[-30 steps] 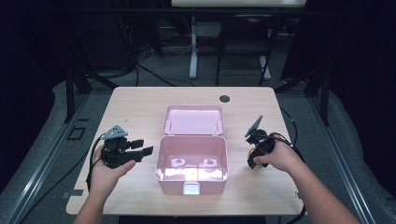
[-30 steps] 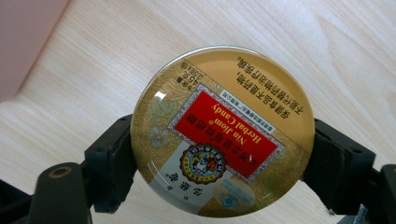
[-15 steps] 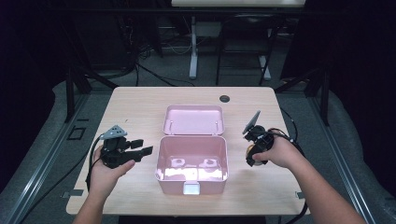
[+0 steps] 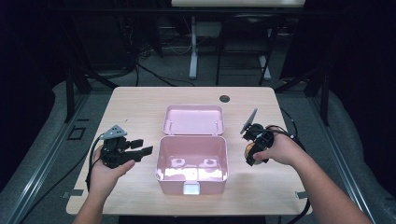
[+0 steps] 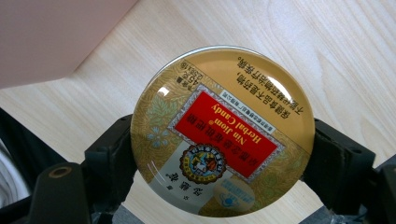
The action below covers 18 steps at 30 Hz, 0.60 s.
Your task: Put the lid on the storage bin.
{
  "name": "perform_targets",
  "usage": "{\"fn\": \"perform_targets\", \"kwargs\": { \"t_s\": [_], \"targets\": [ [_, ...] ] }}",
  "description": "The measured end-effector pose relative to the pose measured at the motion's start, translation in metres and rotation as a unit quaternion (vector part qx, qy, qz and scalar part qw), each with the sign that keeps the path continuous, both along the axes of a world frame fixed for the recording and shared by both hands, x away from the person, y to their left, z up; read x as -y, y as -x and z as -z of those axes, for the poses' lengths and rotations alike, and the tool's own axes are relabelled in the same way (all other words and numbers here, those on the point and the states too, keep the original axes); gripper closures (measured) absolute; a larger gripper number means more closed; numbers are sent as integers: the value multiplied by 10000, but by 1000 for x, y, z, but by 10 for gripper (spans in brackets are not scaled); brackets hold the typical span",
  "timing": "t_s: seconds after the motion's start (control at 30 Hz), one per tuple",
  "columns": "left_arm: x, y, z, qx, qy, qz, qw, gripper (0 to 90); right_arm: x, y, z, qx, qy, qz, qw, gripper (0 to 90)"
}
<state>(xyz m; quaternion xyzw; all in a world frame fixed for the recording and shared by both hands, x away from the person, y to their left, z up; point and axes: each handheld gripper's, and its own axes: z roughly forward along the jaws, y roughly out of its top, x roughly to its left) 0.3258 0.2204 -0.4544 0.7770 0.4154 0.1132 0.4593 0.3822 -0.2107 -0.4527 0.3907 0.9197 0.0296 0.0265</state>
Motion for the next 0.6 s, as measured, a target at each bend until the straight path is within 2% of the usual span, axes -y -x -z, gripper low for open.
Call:
{"fn": "perform_targets", "kwargs": {
  "t_s": [0.2, 0.33, 0.47, 0.57, 0.6],
  "targets": [
    [0, 0, 0, -15, 16, 9, 10000, 456, 0, 0, -2, 30, -58, -270, 9996, 198],
    [0, 0, 0, -4, 19, 6, 10000, 456, -3, 3, -4, 11, 36, -694, 9976, 198],
    [0, 0, 0, -12, 11, 8, 10000, 456, -7, 6, -7, 107, 96, -1161, 9931, 198],
    [0, 0, 0, -20, -22, 49, 10000, 456, -8, 7, -9, 192, 63, -1619, 9866, 198],
    [0, 0, 0, -19, -15, 45, 10000, 456, -9, 7, -9, 188, 29, -1693, 9854, 198]
  ]
}}
